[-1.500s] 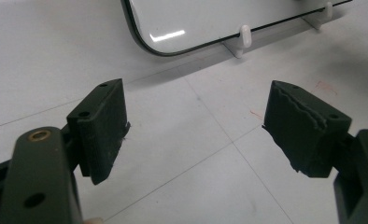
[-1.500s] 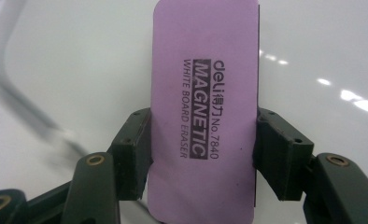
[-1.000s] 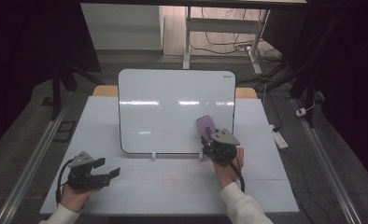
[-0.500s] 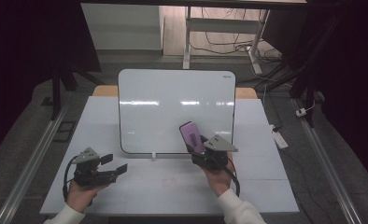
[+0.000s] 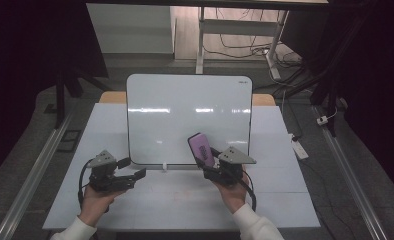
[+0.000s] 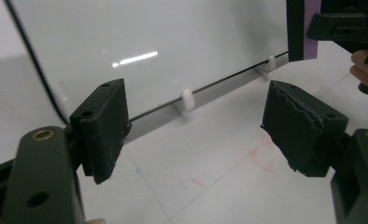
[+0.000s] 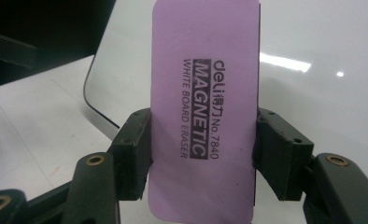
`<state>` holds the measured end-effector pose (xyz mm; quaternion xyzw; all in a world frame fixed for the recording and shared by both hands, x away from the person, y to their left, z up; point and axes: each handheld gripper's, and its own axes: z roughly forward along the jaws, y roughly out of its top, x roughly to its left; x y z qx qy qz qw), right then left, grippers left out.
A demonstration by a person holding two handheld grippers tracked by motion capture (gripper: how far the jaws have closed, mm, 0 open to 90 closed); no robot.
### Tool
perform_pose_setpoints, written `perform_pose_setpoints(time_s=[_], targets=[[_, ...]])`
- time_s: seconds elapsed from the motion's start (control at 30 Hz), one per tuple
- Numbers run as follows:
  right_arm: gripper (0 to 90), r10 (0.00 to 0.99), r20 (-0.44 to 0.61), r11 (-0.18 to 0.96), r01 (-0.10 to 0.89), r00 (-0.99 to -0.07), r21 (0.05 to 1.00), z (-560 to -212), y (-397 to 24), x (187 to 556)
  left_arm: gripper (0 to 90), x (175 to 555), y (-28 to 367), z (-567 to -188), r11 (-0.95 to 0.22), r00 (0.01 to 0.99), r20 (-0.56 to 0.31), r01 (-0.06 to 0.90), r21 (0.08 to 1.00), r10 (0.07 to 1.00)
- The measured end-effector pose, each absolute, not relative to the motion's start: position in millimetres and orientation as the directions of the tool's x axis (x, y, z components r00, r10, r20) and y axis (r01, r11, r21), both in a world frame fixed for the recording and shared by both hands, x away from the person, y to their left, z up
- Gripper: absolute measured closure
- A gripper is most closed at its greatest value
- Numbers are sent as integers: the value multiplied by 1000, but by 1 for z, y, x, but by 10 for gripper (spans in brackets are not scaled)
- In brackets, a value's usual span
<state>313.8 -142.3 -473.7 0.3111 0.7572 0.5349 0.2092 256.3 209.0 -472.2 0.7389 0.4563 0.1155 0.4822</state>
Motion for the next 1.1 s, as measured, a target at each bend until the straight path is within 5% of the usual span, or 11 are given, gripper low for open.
perform_pose_setpoints(time_s=[1.1], targets=[[410,662,39,219,244,-749,945,-479,-127,305,257,287,153,-449,-132,640,-280,517,846,716]])
